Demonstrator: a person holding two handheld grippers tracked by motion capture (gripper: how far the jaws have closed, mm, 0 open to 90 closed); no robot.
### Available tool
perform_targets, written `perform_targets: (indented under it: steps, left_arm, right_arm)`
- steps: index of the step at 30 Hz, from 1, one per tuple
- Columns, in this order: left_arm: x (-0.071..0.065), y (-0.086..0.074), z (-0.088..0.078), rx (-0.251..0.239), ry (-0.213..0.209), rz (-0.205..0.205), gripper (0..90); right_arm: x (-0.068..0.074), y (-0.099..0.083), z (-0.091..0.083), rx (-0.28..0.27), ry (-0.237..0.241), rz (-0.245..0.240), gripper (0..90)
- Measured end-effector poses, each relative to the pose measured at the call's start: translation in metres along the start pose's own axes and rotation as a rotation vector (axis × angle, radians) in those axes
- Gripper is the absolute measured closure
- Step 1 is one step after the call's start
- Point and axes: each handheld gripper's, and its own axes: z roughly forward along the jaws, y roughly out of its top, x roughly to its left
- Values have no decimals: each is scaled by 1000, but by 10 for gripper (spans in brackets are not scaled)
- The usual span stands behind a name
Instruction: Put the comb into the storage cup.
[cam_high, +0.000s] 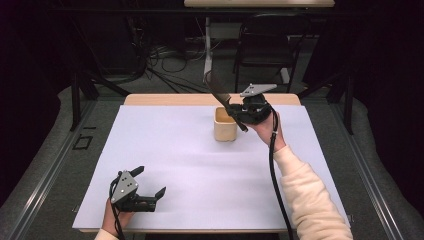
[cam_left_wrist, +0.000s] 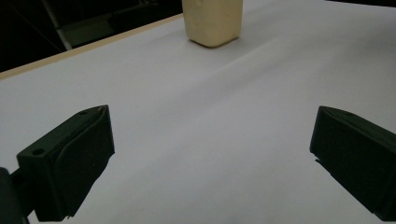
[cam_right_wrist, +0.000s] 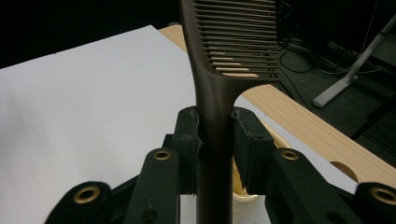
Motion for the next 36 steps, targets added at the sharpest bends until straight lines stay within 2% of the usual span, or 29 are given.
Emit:
perform_targets:
  steps: [10,15,26,36]
  left_arm:
    - [0,0,0,2,-2,1,0]
    - [0,0,0,2,-2,-1,0]
    - [0,0,1,3,-3,1,0]
    - [0,0,0,1,-2,2,0]
  right_arm:
    - [-5,5,0,-21,-9,6,725]
    - [-6,7,3,-14,-15,5,725]
    - [-9,14,13,-25,-20,-9,725]
    - [-12,17,20,-34,-19,1,725]
